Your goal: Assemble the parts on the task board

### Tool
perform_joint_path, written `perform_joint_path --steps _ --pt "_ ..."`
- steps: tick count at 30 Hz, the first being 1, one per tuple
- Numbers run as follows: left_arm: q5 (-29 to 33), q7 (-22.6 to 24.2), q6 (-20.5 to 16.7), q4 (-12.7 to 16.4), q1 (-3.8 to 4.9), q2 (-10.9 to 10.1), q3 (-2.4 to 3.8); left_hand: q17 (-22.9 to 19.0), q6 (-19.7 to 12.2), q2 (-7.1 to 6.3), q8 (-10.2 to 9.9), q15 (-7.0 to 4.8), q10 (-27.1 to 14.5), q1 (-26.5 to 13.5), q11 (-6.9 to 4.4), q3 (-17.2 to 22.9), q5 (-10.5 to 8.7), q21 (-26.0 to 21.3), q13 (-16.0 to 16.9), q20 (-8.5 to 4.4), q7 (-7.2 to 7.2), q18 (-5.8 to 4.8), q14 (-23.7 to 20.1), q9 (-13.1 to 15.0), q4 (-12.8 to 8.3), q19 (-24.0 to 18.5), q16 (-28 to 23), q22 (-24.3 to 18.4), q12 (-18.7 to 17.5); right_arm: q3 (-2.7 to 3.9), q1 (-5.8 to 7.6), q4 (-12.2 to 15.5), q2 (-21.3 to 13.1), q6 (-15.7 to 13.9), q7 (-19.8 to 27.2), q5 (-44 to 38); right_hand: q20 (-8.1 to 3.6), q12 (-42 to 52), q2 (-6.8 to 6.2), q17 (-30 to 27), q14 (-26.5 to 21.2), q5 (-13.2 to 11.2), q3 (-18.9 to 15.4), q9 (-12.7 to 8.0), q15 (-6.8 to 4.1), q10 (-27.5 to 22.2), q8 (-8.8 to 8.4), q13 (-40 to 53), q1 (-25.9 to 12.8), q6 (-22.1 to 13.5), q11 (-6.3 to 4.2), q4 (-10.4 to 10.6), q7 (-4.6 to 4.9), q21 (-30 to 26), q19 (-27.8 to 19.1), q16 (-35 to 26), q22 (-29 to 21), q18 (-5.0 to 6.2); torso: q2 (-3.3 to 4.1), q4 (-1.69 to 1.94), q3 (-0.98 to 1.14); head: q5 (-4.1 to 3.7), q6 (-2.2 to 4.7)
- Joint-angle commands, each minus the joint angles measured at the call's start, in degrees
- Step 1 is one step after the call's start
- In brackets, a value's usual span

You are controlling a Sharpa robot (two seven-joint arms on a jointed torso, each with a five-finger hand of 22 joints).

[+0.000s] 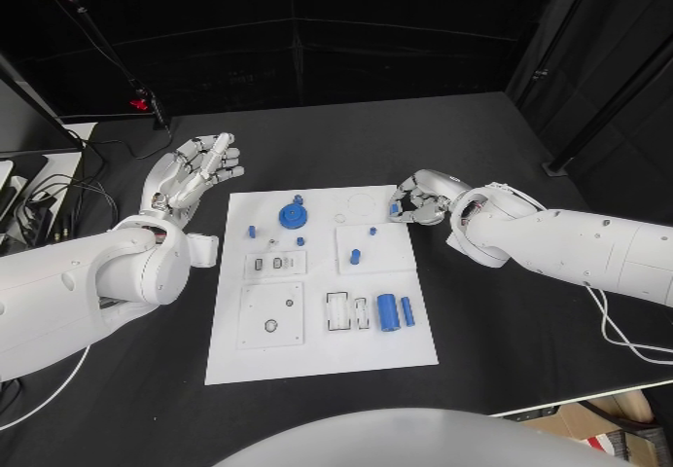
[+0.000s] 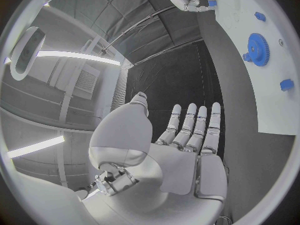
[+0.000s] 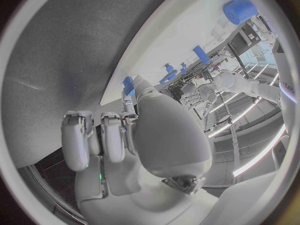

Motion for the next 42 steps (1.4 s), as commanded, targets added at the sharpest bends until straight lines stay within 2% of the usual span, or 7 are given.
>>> perform_joint_path --steps 1,9,25,35,36,39,42 --pt "-0.4 9.2 0.4 0.1 0.07 -0.1 0.03 0.1 0.2 0.49 -0.2 0.08 0.3 0.3 -0.07 -0.3 0.25 0.0 0.0 0.03 8.63 0.43 0.2 0.0 0.0 -0.5 -0.2 -0.1 0.3 0.03 0.08 0.1 -0.1 -1.0 0.2 -0.2 -0.14 0.1 0.54 15.1 6.1 0.0 0.3 -0.1 -0.18 6.1 0.15 15.1 0.2 0.7 0.30 0.0 0.04 0.2 6.0 0.1 15.1 -0.42 -0.01 -0.03 -0.02 0.05 -0.13" --pt "-0.4 9.2 0.4 0.1 0.07 0.0 0.03 0.1 0.2 0.51 -0.2 0.07 0.3 0.3 -0.07 -0.4 0.27 0.0 0.0 0.03 8.63 0.42 0.2 0.0 0.0 -0.6 -0.2 -0.1 0.3 0.03 0.08 0.2 -0.1 -2.3 0.7 -0.2 0.53 0.1 1.25 15.1 6.1 0.3 0.8 0.0 0.59 6.1 0.14 15.1 0.8 5.7 1.02 -0.6 0.40 0.2 6.0 0.1 15.1 -0.42 -0.01 -0.01 -0.01 -0.07 -0.22" --pt "-0.4 9.2 0.4 0.1 0.07 0.0 0.03 0.1 0.2 0.51 -0.2 0.07 0.3 0.3 -0.07 -0.4 0.27 0.0 0.0 0.03 8.63 0.42 0.2 0.0 0.0 -0.6 -0.2 -0.1 0.3 0.06 0.09 1.6 -0.6 -8.0 4.6 -0.1 0.79 0.1 1.37 15.1 6.1 0.7 1.3 -0.4 0.81 6.1 -1.19 15.1 1.6 6.4 1.33 -1.2 0.75 0.2 6.0 0.1 15.1 -0.42 -0.03 -0.03 0.00 0.15 -0.39" --pt "-0.4 9.2 0.3 -0.1 0.06 0.1 0.03 0.1 0.2 0.51 -0.2 0.07 0.3 0.3 -0.07 -0.4 0.27 0.0 0.0 0.03 8.63 0.42 0.2 0.0 0.0 -0.6 -0.2 -0.1 0.3 0.15 0.63 6.5 -3.0 -10.0 4.4 0.4 0.96 0.1 1.34 15.1 6.1 0.7 1.3 -0.5 1.03 6.1 -1.51 15.1 1.7 7.4 1.64 -1.4 1.15 0.2 6.0 0.1 15.1 -0.42 -0.13 0.07 -0.14 0.11 -0.49" --pt "-0.4 9.1 0.3 -0.1 0.06 0.1 0.03 0.1 0.2 0.51 -0.2 0.07 0.3 0.3 -0.07 -0.4 0.27 0.0 0.0 0.03 8.63 0.42 0.2 0.0 0.0 -0.6 -0.2 -0.1 0.3 0.15 0.80 7.2 -3.2 -10.1 4.2 0.4 0.96 0.1 1.34 15.1 6.1 0.7 1.3 -0.5 1.03 6.1 -1.51 15.1 1.7 7.4 1.64 -1.4 1.15 0.2 6.0 0.1 15.1 -0.42 -0.08 0.06 -0.10 0.12 -0.43" --pt "-0.4 9.1 0.3 -0.1 0.07 0.2 0.03 0.1 0.2 0.51 -0.2 0.07 0.3 0.3 -0.07 -0.4 0.27 0.0 0.0 0.03 8.63 0.42 0.2 0.0 0.0 -0.6 -0.2 -0.1 0.3 0.16 1.16 9.4 -3.6 -10.2 3.5 0.5 0.97 0.1 1.33 15.1 6.1 0.7 1.3 -0.5 1.05 6.1 -1.55 15.1 1.7 7.4 1.66 -1.4 1.17 0.2 6.0 0.1 15.1 -0.42 -0.11 0.02 -0.16 0.20 -0.29" --pt "-0.4 9.1 0.3 -0.1 0.07 0.3 0.03 0.1 0.2 0.51 -0.2 0.07 0.3 0.3 -0.07 -0.4 0.27 0.0 0.0 0.03 8.63 0.42 0.2 0.0 0.0 -0.6 -0.2 -0.1 0.3 0.16 1.32 11.2 -3.5 -10.0 2.8 0.5 1.03 0.1 1.39 15.1 6.1 0.8 1.4 -0.5 1.13 6.1 -1.66 15.1 1.8 7.6 1.72 -1.5 1.20 0.2 6.0 0.1 15.1 -0.42 -0.06 0.01 -0.07 0.31 -0.10"
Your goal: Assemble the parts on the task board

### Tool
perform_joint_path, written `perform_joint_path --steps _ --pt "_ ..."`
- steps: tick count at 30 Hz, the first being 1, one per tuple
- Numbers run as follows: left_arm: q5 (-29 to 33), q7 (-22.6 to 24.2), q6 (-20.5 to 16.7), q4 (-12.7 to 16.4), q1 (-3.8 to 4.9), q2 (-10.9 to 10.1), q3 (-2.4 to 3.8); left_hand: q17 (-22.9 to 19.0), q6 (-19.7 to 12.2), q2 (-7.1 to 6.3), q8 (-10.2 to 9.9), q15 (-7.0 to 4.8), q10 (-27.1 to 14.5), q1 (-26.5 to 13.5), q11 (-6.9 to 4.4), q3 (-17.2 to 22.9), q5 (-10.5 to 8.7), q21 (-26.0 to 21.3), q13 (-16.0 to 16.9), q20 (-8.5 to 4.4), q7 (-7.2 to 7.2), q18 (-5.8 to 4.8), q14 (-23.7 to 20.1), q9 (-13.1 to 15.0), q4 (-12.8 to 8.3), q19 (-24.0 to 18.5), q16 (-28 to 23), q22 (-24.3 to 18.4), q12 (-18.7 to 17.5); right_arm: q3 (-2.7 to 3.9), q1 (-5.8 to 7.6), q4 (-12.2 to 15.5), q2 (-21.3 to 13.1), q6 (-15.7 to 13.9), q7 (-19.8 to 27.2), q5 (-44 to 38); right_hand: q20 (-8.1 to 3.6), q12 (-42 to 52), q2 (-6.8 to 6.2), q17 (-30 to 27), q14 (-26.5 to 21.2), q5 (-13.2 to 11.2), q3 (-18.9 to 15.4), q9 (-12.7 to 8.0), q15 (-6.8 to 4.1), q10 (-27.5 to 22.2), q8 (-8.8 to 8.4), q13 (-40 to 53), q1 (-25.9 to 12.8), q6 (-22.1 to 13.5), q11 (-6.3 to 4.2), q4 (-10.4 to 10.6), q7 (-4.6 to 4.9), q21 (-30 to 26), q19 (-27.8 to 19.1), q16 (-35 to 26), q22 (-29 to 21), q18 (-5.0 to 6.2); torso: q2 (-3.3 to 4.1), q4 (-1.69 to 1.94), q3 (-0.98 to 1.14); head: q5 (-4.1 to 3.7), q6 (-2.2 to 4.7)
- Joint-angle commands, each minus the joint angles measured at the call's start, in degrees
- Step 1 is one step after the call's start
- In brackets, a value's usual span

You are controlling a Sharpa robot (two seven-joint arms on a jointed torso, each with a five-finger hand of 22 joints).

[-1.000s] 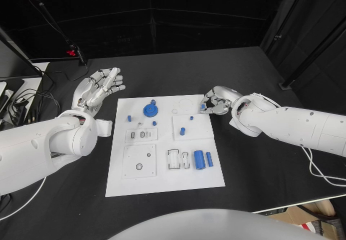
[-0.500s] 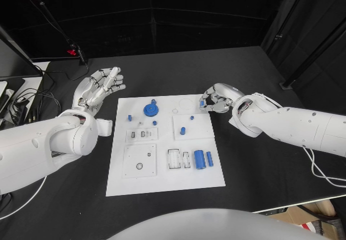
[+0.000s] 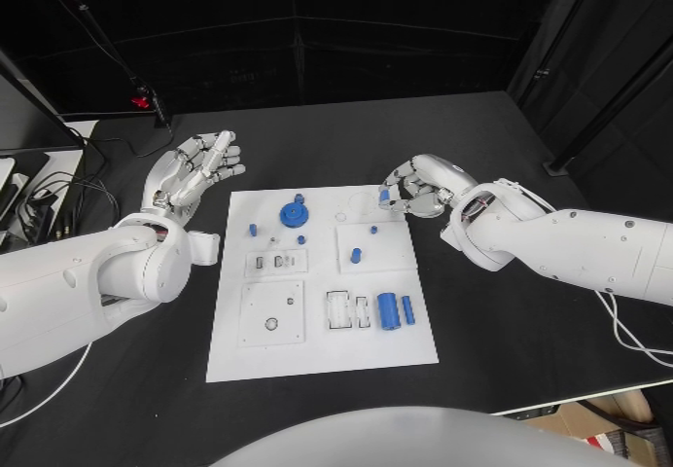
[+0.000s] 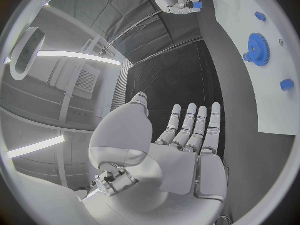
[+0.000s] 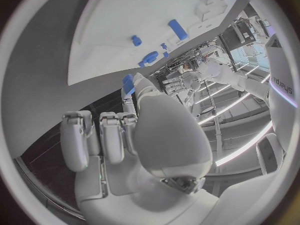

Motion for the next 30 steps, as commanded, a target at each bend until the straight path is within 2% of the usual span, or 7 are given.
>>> perform_joint_path --steps 1,7,13,16,19,24,30 --pt "-0.4 9.1 0.3 0.0 0.07 0.2 0.03 0.0 0.2 0.31 -0.2 0.07 0.3 0.1 -0.07 -0.4 0.29 0.0 0.0 -0.18 8.63 0.42 0.2 0.0 0.0 -0.4 -0.2 0.0 0.3 0.02 0.19 1.9 0.2 -1.1 -1.0 0.3 0.42 0.1 0.21 15.1 6.1 0.2 0.2 0.1 0.29 6.0 0.10 15.1 0.3 0.9 0.36 -0.2 -0.25 0.2 5.9 0.1 15.1 -0.42 0.05 0.02 0.06 0.27 0.26" --pt "-0.4 9.1 0.2 0.1 0.08 0.2 0.03 0.0 0.2 0.32 -0.2 0.07 0.3 0.2 -0.07 -0.5 0.29 0.1 0.0 -0.18 8.63 0.42 0.2 0.0 0.0 -0.4 -0.2 0.0 0.3 0.01 0.26 4.3 1.4 -0.1 -2.9 0.3 0.46 0.1 0.22 15.1 6.1 0.3 0.3 0.0 0.32 6.0 0.03 15.1 0.3 1.0 0.40 -0.3 -0.22 0.2 5.9 0.1 15.1 -0.42 0.02 0.11 0.06 1.07 0.22" --pt "-0.4 9.1 0.2 0.1 0.09 0.2 0.03 0.0 0.2 0.32 -0.2 0.07 0.3 0.2 -0.07 -0.5 0.29 0.1 0.0 -0.18 8.63 0.42 0.2 0.0 0.0 -0.4 -0.2 0.0 0.3 0.01 0.27 6.5 3.1 0.9 -4.8 0.0 0.53 0.1 0.32 15.1 6.1 0.3 0.4 0.0 0.39 6.0 -0.11 15.1 0.4 1.2 0.45 -0.4 -0.19 0.2 5.9 0.1 15.1 -0.42 0.04 0.03 0.07 3.30 0.23" --pt "-0.4 9.1 0.1 0.1 0.09 0.2 0.03 0.0 0.2 0.32 -0.2 0.07 0.3 0.2 -0.07 -0.5 0.29 0.1 0.0 -0.18 8.63 0.42 0.2 0.0 0.0 -0.4 -0.2 0.0 0.3 0.01 0.26 7.5 4.1 1.6 -6.2 -0.8 0.57 0.1 0.38 15.1 6.1 0.3 0.4 0.0 0.43 6.0 -0.18 15.1 0.5 1.4 0.46 -0.4 -0.21 0.2 5.9 0.1 15.1 -0.42 0.09 0.03 0.06 4.56 -0.09" --pt "-0.4 9.1 0.1 0.1 0.09 0.3 0.03 0.0 0.2 0.32 -0.2 0.07 0.3 0.2 -0.07 -0.5 0.29 0.1 0.0 -0.18 8.63 0.42 0.2 0.0 0.0 -0.4 -0.2 0.0 0.3 0.01 0.26 8.5 5.1 2.4 -8.1 -2.2 0.60 0.1 0.42 15.1 6.1 0.3 0.5 0.0 0.45 6.0 -0.22 15.1 0.5 1.7 0.46 -0.5 -0.24 0.2 5.9 0.1 15.1 -0.42 0.09 0.04 0.03 5.35 -0.24" --pt "-0.4 9.1 0.2 0.1 0.09 0.4 0.03 0.0 0.2 0.32 -0.2 0.07 0.3 0.2 -0.07 -0.5 0.29 0.1 0.0 -0.18 8.63 0.42 0.2 0.0 0.0 -0.4 -0.2 0.0 0.3 0.01 0.24 10.0 7.2 4.0 -11.8 -4.7 0.64 0.1 0.47 15.1 6.1 0.3 0.5 0.0 0.46 6.0 -0.30 15.1 0.6 2.1 0.41 -0.6 -0.33 0.2 5.9 0.1 15.1 -0.42 0.13 -0.02 0.09 5.99 -0.57" --pt "-0.4 9.1 0.1 0.1 0.09 0.4 0.03 0.0 0.2 0.32 -0.2 0.07 0.3 0.2 -0.07 -0.5 0.29 0.1 0.0 -0.18 8.63 0.42 0.2 0.0 0.0 -0.4 -0.2 0.0 0.3 0.02 0.23 10.5 9.1 5.3 -15.4 -7.1 0.65 0.1 0.46 15.1 6.1 0.3 0.5 0.0 0.45 6.0 -0.32 15.1 0.6 2.2 0.40 -0.7 -0.34 0.2 5.9 0.1 15.1 -0.42 0.07 0.07 -0.01 6.55 -1.11"
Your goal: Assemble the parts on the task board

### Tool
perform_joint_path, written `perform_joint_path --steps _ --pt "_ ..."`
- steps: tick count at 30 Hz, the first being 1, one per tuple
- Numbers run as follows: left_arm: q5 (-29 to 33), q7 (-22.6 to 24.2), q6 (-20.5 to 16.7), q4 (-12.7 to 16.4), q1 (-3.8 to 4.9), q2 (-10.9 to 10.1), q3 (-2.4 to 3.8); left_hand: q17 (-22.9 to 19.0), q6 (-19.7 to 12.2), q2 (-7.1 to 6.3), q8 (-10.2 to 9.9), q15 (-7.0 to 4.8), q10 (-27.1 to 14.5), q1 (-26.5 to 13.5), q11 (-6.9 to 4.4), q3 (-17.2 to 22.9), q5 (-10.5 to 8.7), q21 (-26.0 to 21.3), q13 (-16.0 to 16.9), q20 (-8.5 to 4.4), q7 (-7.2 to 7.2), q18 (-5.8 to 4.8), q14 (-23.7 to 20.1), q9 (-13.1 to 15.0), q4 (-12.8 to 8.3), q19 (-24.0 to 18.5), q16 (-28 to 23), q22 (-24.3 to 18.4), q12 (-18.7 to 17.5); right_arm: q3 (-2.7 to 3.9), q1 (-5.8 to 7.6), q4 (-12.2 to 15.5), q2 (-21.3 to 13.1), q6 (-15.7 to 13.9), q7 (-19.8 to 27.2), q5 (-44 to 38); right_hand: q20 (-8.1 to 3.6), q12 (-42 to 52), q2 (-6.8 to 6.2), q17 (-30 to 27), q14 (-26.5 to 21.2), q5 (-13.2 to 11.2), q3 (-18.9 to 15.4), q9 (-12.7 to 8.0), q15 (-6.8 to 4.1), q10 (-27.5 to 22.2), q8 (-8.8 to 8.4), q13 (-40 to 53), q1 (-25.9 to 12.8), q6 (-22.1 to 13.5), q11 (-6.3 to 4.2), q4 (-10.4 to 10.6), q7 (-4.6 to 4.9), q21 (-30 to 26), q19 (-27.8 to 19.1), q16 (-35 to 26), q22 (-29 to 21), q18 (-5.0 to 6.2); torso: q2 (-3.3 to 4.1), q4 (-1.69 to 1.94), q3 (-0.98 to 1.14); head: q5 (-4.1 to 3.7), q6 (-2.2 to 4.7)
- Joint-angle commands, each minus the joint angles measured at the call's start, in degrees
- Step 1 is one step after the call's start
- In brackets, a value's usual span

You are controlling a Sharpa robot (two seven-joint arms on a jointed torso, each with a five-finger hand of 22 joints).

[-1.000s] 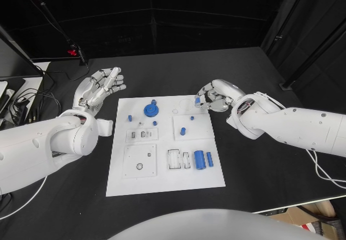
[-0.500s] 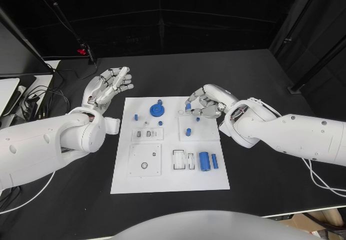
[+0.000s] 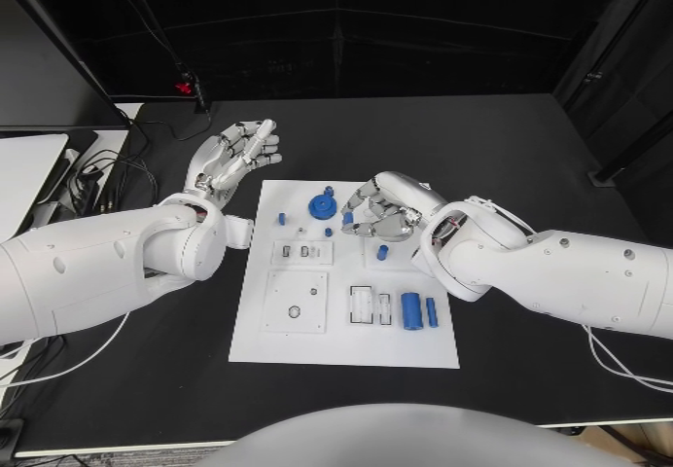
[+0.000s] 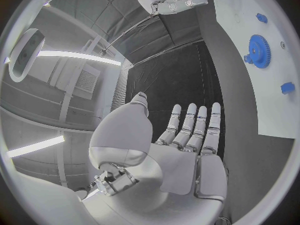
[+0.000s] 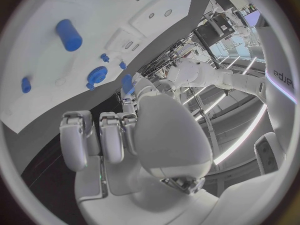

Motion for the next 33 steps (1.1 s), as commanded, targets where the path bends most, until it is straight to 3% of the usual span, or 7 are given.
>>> perform_joint_path --steps 1,6,13,22,28,33 --pt "-0.4 9.1 0.1 0.0 0.08 0.0 0.03 0.0 0.2 0.32 -0.2 0.07 0.3 0.2 -0.07 -0.5 0.29 0.1 0.0 -0.18 8.63 0.42 0.2 0.0 0.0 -0.4 -0.2 -0.1 0.3 0.06 0.10 0.3 1.0 2.6 -5.7 -4.1 0.49 0.1 0.44 15.1 6.1 0.2 0.1 0.2 0.45 6.0 0.05 15.1 0.1 1.5 0.40 -0.2 -1.02 0.2 6.1 0.1 15.1 -0.43 -0.06 0.07 -0.11 0.42 -0.45" --pt "-0.4 9.0 0.1 -0.1 0.08 0.1 0.03 0.0 0.2 0.32 -0.2 0.07 0.3 0.2 -0.07 -0.5 0.29 0.1 0.0 -0.18 8.63 0.42 0.2 0.0 0.0 -0.4 -0.2 -0.1 0.3 0.06 0.07 0.7 2.8 4.6 -10.2 -6.6 0.49 0.1 0.43 15.1 6.1 0.1 0.0 0.1 0.45 6.0 0.02 15.1 0.1 1.5 0.40 -0.2 -1.03 0.2 6.1 0.1 15.1 -0.43 -0.06 -0.09 -0.06 0.85 -0.88" --pt "-0.4 9.0 0.1 -0.1 0.08 0.3 0.03 0.0 0.2 0.35 -0.2 0.07 0.4 0.2 -0.08 -0.5 0.32 0.1 0.0 -0.18 8.63 0.42 0.2 0.0 0.0 -0.4 -0.2 -0.1 0.3 0.06 -0.05 0.9 5.2 7.8 -15.1 -9.3 0.51 0.1 0.41 15.1 6.1 -0.3 0.0 0.1 0.42 6.0 -0.18 15.1 -0.1 2.1 0.32 -0.3 -1.13 0.2 6.1 0.1 15.1 -0.43 -0.06 -0.01 -0.04 0.98 -1.33" --pt "-0.4 9.0 0.1 -0.2 0.08 0.5 0.03 0.0 0.2 0.35 -0.2 0.07 0.4 0.2 -0.08 -0.5 0.32 0.1 0.0 -0.18 8.63 0.42 0.2 0.0 0.0 -0.4 -0.2 -0.1 0.3 0.06 -0.32 -1.5 8.6 7.2 -16.8 -11.0 0.51 0.1 0.46 15.1 6.1 -0.2 0.0 0.1 0.41 6.0 -0.34 15.1 -0.2 2.1 0.32 -0.2 -1.11 0.2 6.1 0.1 15.1 -0.43 0.02 0.08 0.00 1.08 -1.53" --pt "-0.4 9.0 0.1 -0.3 0.08 0.5 0.03 0.0 0.2 0.35 -0.2 0.07 0.4 0.2 -0.08 -0.5 0.32 0.1 0.0 -0.18 8.63 0.42 0.2 0.0 0.0 -0.4 -0.2 -0.1 0.3 0.06 -0.37 -3.1 10.5 8.2 -17.6 -11.1 0.51 0.1 0.52 15.1 6.1 -0.2 0.0 0.0 0.40 6.0 -0.52 15.1 -0.5 2.2 0.32 -0.2 -1.11 0.2 6.1 0.1 15.1 -0.43 0.01 -0.09 0.01 1.28 -1.81" --pt "-0.4 9.0 0.2 -0.2 0.08 0.6 0.03 0.0 0.2 0.38 -0.2 0.07 0.4 0.3 -0.08 -0.6 0.37 0.0 0.0 -0.18 8.63 0.42 0.2 0.0 0.0 -0.5 -0.2 -0.1 0.3 0.06 -0.55 -4.7 11.9 9.2 -18.0 -11.1 0.51 0.1 0.57 15.1 6.1 0.2 0.1 0.0 0.38 6.0 -0.74 15.1 -0.5 2.3 0.27 -0.3 -1.18 0.2 6.1 0.1 15.1 -0.43 0.07 0.03 0.02 0.86 -1.99"
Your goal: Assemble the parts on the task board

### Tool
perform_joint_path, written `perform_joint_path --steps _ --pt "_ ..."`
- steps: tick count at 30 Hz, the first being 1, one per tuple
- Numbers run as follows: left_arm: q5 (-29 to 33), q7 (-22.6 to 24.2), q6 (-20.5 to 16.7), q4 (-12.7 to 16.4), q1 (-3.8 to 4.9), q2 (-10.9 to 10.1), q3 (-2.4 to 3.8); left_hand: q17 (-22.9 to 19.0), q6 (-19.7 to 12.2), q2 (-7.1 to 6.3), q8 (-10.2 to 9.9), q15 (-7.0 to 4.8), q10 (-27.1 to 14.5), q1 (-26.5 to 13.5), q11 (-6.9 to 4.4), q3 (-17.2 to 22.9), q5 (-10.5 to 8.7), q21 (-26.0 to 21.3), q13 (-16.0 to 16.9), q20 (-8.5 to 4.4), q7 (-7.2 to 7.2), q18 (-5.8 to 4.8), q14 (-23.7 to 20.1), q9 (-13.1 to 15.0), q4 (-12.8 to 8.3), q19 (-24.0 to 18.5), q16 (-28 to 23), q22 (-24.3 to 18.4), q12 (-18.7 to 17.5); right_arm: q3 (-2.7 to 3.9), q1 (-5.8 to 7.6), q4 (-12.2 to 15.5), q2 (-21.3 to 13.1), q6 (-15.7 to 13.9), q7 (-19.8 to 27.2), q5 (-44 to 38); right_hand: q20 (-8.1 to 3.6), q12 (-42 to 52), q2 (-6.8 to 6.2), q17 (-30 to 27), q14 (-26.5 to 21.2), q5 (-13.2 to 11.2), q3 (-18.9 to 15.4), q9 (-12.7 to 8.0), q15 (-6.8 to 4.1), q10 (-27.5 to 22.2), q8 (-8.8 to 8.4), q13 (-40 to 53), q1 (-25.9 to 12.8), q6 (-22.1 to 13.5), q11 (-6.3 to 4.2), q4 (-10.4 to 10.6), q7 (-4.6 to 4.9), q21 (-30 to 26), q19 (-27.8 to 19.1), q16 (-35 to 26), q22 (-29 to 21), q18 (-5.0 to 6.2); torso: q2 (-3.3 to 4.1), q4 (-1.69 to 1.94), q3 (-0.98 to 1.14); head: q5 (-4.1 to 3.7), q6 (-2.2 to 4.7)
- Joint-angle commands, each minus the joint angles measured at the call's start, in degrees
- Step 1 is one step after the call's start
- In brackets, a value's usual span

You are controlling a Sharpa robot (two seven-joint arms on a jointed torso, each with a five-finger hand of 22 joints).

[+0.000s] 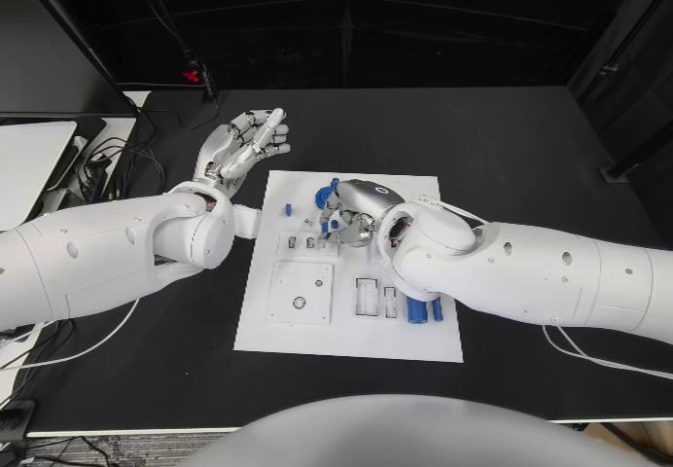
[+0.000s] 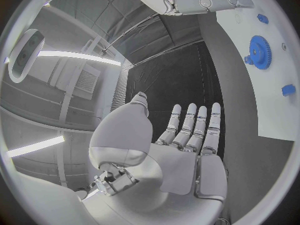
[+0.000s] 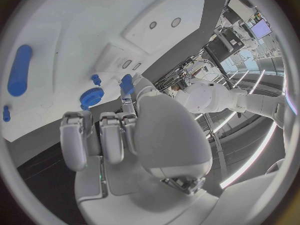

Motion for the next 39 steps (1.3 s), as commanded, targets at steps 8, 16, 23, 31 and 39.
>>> perform_joint_path --steps 8,16,23,31,39 --pt "-0.4 9.1 0.2 0.0 0.08 0.1 0.03 0.0 0.2 0.38 -0.3 0.07 0.4 0.3 -0.08 -0.3 0.37 0.0 0.0 0.03 8.63 0.41 0.2 0.0 0.0 -0.3 -0.2 -0.1 0.3 0.04 -0.33 -2.6 2.1 3.3 -1.8 -0.9 0.51 0.1 0.29 15.1 6.1 0.6 0.2 -0.1 0.37 6.0 -0.65 15.1 -0.6 1.8 0.31 -0.4 -1.42 0.2 6.1 0.1 15.1 -0.42 -0.05 -0.09 0.02 -0.08 -0.29" --pt "-0.4 9.0 0.2 -0.1 0.08 0.2 0.03 0.0 0.2 0.38 -0.3 0.07 0.4 0.3 -0.08 -0.3 0.37 0.0 0.0 0.03 8.63 0.41 0.2 0.0 0.0 -0.3 -0.2 -0.1 0.3 0.03 -0.68 -3.8 3.5 4.0 -1.6 -0.9 0.51 0.1 0.24 15.1 6.1 0.6 0.2 -0.1 0.38 6.0 -0.78 15.1 -0.7 1.9 0.34 -0.4 -1.39 0.2 6.1 0.1 15.1 -0.42 -0.08 -0.05 0.01 -0.10 -0.46" --pt "-0.4 9.0 0.2 -0.1 0.08 0.2 0.03 0.0 0.2 0.38 -0.3 0.07 0.4 0.3 -0.08 -0.3 0.37 0.0 0.0 0.03 8.63 0.41 0.2 0.0 0.0 -0.3 -0.2 -0.1 0.3 0.03 -0.84 -4.4 4.0 3.5 -1.4 -0.9 0.51 0.1 0.22 15.1 6.1 0.6 0.2 -0.1 0.38 6.0 -0.82 15.1 -0.7 1.9 0.34 -0.4 -1.38 0.2 6.1 0.1 15.1 -0.42 -0.06 -0.11 0.01 -0.01 -0.50" --pt "-0.4 9.0 0.2 -0.1 0.08 0.2 0.03 0.0 0.2 0.42 -0.3 0.07 0.4 0.3 -0.08 -0.4 0.44 0.1 0.0 0.03 8.63 0.41 0.2 0.0 0.0 -0.3 -0.2 -0.1 0.3 0.03 -0.94 -4.8 4.6 3.7 -1.2 -0.9 0.51 0.1 0.22 15.1 6.1 0.6 0.2 -0.1 0.38 6.0 -0.88 15.1 -0.7 1.9 0.35 -0.5 -1.38 0.2 6.1 0.1 15.1 -0.42 -0.04 -0.10 -0.01 -0.06 -0.65" --pt "-0.4 9.1 0.2 0.0 0.08 0.1 0.03 0.0 0.2 0.42 -0.3 0.07 0.4 0.3 -0.08 -0.4 0.44 0.1 0.0 0.03 8.63 0.41 0.2 0.0 0.0 -0.3 -0.2 -0.1 0.3 0.02 -1.00 -5.2 5.1 5.0 -1.4 -1.0 0.51 0.1 0.22 15.1 6.1 0.7 0.2 -0.2 0.38 6.0 -0.92 15.1 -0.8 1.9 0.36 -0.5 -1.38 0.2 6.1 0.1 15.1 -0.42 -0.10 -0.02 0.02 -0.12 -0.69"
